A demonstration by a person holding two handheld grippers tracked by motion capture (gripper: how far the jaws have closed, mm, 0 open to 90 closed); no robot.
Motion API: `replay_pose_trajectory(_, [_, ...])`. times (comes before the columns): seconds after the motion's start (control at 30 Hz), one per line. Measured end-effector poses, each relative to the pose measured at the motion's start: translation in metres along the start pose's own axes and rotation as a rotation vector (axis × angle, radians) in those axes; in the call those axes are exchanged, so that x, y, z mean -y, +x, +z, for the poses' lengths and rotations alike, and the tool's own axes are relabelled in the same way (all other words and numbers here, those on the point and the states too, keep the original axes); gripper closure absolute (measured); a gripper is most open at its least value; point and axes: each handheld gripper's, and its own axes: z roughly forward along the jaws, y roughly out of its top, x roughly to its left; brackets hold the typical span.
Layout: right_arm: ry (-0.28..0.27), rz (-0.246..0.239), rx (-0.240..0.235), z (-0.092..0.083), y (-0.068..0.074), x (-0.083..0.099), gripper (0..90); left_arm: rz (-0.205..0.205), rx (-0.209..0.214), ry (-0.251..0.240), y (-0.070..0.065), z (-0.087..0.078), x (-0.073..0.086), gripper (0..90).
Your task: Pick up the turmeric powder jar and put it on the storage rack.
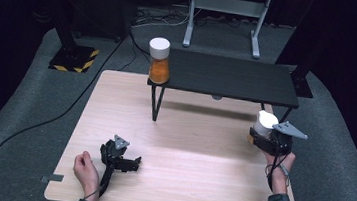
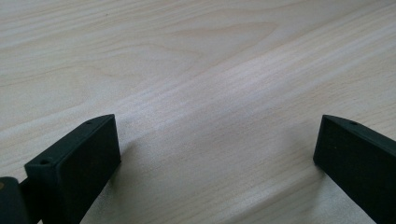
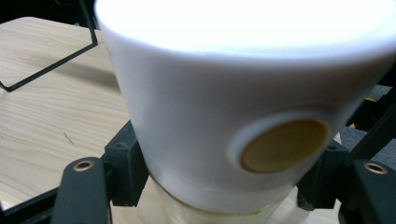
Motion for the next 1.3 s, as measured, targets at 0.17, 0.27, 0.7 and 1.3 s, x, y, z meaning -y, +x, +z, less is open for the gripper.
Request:
replay_pose_trajectory(0.17, [0.0,0.002,-0.003,-0.001,-0.001,0.001,29.8,0.001,0.0,0.001,0.0,0.0,0.0,0.0])
replay_pose_trajectory(0.27, [0.001,0.0,-0.003,-0.002,-0.001,0.0,29.8,0.001,0.0,0.001,0.0,0.0,-0.001,0.0])
replay_pose_trajectory(0.7, [-0.014,-0.008,0.004,-0.01,-0.001,-0.008,29.8,0.001,0.0,0.001,0.0,0.0,-0.001,0.0])
replay_pose_trajectory(1.3, [-0.035,0.001,0.01,-0.028,-0.009,-0.019,29.8,0.001,0.0,0.001,0.0,0.0,-0.001,0.0])
